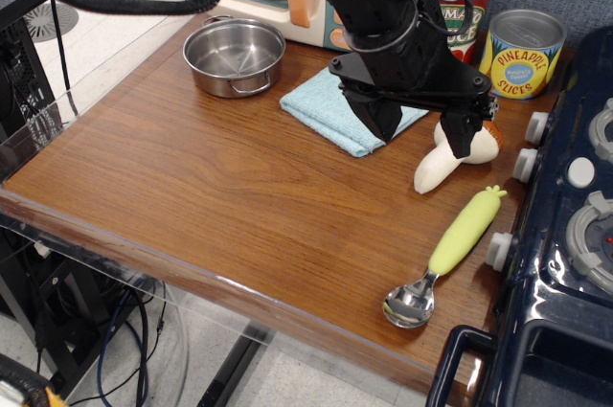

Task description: Slide the cloth to the edge of the table

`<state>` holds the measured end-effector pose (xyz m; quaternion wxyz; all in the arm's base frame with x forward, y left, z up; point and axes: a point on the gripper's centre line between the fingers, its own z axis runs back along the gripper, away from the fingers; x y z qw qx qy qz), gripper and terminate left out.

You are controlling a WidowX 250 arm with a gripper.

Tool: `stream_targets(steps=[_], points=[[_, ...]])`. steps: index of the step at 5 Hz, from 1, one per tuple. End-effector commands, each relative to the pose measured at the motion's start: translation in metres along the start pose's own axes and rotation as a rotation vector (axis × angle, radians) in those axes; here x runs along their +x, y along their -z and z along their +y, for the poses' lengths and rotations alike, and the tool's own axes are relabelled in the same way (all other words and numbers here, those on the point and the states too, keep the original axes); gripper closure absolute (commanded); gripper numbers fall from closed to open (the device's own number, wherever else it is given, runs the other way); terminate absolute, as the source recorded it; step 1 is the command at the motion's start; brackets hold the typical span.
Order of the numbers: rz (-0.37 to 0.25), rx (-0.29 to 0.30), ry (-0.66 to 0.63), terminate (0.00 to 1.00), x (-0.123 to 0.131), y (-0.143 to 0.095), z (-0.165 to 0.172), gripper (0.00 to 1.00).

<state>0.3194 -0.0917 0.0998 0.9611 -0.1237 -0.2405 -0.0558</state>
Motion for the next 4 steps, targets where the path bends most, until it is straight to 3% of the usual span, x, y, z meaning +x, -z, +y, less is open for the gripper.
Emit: stream_targets(steps=[1, 2, 4], points=[[0.000, 0.000, 0.000, 0.00, 0.000, 0.000, 0.000, 0.00], [0.012, 0.025, -0.049, 0.00, 0.014, 0.003, 0.019, 0.00], [-0.044, 0.129, -0.086, 0.00, 0.059, 0.006, 0.060, 0.00]])
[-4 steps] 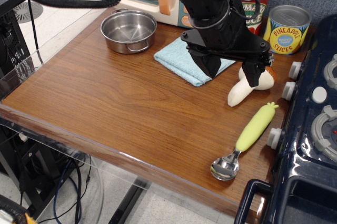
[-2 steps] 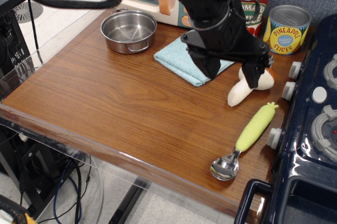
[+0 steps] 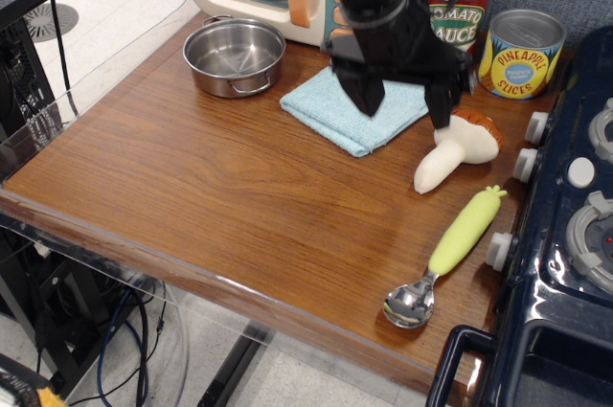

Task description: Slide the cloth to the edge of the table

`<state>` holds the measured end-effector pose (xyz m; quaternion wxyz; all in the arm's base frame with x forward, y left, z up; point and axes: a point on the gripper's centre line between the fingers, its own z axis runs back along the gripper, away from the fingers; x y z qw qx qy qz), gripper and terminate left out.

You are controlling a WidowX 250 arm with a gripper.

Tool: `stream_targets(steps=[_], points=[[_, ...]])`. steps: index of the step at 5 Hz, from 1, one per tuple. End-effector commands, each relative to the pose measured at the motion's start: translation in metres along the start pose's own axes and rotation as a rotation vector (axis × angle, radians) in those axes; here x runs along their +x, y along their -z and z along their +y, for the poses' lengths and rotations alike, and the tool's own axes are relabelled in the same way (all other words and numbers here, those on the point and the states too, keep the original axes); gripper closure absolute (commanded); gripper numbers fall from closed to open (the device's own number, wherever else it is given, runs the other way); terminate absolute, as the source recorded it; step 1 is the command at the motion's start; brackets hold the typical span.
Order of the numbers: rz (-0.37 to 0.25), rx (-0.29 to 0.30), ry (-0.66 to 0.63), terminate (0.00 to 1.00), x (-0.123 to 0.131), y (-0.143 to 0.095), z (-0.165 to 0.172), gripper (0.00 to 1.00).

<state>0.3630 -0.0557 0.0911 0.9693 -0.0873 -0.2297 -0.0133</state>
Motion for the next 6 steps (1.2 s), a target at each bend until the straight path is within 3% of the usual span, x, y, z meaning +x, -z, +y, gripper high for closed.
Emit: stream_targets(steps=[1, 4, 6], points=[[-0.074, 0.113, -0.017, 0.00, 0.045, -0.002, 0.026, 0.00], [-0.075, 0.176, 0.011, 0.00, 0.080, 0.037, 0.050, 0.00], [0.023, 0.216, -0.019, 0.00, 0.063, 0.077, 0.070, 0.00]])
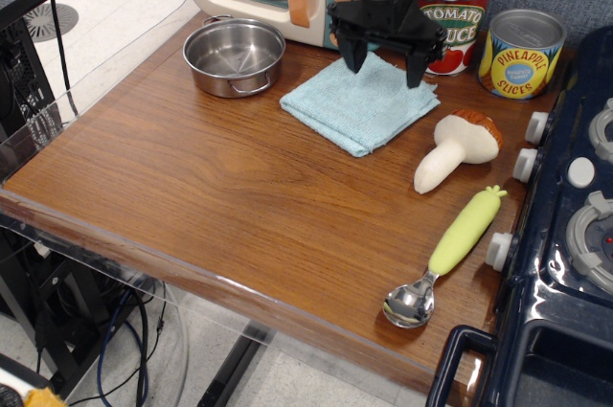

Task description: Slide the cloth to the edge of the table

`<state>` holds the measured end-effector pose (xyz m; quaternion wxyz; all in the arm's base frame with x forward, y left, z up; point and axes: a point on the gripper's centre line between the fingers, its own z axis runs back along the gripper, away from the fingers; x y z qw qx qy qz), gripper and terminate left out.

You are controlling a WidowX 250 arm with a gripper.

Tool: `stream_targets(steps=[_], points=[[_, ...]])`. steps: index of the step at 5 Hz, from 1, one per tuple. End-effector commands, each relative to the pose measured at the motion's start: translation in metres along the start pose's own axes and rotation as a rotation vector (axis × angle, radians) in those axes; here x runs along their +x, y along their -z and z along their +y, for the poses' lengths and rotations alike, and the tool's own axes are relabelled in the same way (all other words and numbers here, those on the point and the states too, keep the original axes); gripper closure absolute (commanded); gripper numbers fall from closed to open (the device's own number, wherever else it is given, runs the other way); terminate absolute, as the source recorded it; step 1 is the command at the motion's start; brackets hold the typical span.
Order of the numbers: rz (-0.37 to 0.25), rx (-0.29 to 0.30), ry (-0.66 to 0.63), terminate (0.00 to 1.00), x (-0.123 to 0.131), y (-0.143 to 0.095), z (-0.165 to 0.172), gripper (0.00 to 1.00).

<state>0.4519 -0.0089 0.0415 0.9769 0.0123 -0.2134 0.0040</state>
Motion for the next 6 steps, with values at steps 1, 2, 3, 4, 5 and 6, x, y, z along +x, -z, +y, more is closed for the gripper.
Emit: stream_targets(steps=[1, 2, 3, 4, 5, 6], points=[[0.038, 0.030, -0.044, 0.00, -0.007, 0.016, 0.011, 0.00], [0.056, 0.037, -0.078, 0.00, -0.018, 0.016, 0.011, 0.00], [0.078, 0.050, -0.097, 0.00, -0.034, 0.002, 0.015, 0.00], [0.098, 0.063, -0.114, 0.00, -0.055, -0.012, 0.016, 0.00], [0.158, 0.073, -0.137, 0.00, -0.080, -0.020, 0.017, 0.00], [0.205, 0.070, -0.145, 0.00, -0.110, -0.038, 0.015, 0.00]])
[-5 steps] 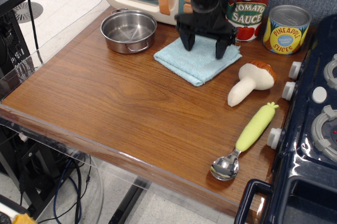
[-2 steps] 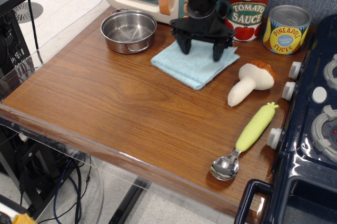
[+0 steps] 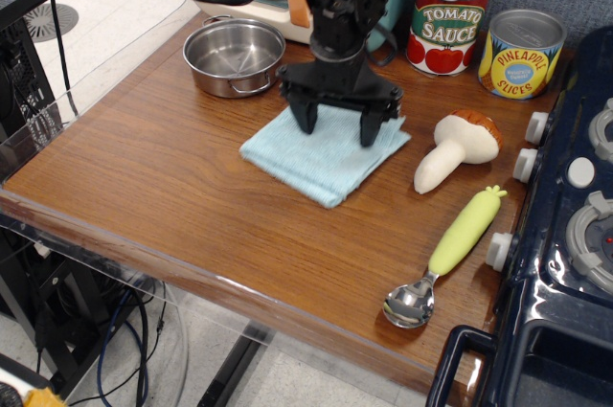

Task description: Slide the cloth to the edge of the table

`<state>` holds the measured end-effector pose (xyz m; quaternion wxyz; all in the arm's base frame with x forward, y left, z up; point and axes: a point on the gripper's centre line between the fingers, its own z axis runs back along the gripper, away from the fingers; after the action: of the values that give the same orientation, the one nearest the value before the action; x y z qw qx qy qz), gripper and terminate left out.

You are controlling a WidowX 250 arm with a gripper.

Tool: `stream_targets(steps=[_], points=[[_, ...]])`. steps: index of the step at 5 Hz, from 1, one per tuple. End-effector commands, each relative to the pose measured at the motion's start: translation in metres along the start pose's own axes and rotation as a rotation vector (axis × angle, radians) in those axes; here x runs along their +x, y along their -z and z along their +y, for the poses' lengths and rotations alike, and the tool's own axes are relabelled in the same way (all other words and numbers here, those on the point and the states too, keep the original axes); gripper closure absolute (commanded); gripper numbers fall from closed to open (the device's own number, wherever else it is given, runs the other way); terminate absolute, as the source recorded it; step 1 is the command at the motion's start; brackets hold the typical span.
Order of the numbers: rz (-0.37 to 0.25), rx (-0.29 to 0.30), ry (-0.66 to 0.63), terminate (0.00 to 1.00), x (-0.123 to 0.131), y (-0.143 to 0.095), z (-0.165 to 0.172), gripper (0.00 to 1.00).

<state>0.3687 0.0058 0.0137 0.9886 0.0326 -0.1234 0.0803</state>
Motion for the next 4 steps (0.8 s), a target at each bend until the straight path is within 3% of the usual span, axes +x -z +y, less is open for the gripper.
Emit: stream_targets(steps=[1, 3, 4], points=[[0.095, 0.004, -0.005, 0.00, -0.058, -0.031, 0.009, 0.00], [0.165, 0.045, -0.037, 0.00, -0.087, -0.041, 0.021, 0.00], [0.130, 0.052, -0.031, 0.00, -0.077, -0.042, 0.024, 0.00]])
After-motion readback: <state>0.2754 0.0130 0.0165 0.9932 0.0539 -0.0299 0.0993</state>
